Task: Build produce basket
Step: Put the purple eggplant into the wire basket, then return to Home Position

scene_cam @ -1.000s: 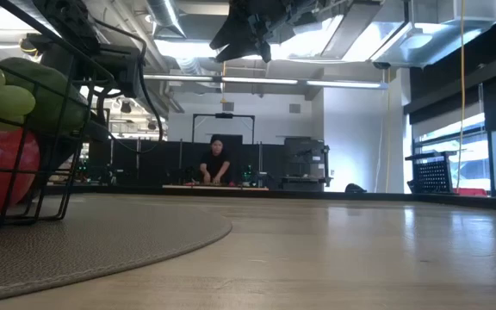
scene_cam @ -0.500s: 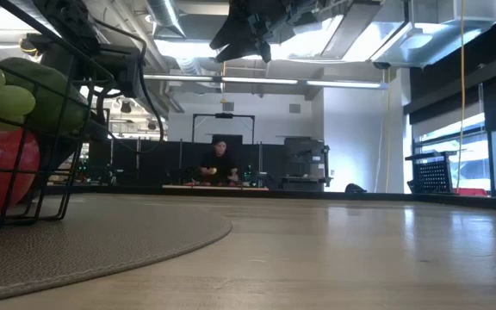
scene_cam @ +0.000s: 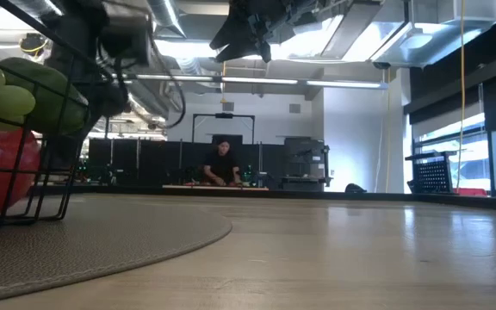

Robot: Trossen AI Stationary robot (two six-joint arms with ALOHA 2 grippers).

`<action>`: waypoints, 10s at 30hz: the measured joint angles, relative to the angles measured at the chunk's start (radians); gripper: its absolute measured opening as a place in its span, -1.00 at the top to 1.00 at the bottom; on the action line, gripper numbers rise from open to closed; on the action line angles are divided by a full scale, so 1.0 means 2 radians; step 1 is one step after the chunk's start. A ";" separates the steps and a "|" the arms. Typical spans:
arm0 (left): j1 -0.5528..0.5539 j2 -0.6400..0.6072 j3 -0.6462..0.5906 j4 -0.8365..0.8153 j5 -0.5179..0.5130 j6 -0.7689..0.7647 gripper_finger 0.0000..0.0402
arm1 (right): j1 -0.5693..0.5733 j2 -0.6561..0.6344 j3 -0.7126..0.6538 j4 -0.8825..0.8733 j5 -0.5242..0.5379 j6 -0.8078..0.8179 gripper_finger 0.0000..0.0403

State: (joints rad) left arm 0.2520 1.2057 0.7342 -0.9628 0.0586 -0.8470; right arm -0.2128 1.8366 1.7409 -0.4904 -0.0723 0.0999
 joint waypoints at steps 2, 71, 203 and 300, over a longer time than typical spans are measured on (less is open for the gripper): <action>0.000 -0.009 0.021 -0.010 0.000 0.022 0.36 | 0.000 0.000 0.000 0.000 0.000 0.001 0.19; -0.479 -0.091 0.042 0.073 -0.002 -0.107 0.37 | 0.030 0.000 0.000 0.039 -0.266 -0.078 0.19; -0.479 -0.117 0.043 0.067 -0.020 -0.178 0.22 | 0.030 -0.003 0.000 0.031 -0.301 -0.133 0.19; -0.400 -0.465 0.135 -0.070 -0.425 0.321 0.99 | -0.041 -0.325 0.000 -0.276 -0.024 -0.135 1.00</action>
State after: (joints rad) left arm -0.5480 0.2750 1.0041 -1.1023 -0.7912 -0.2054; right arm -0.2951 1.1861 1.7412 -1.0430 -0.1206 -0.1695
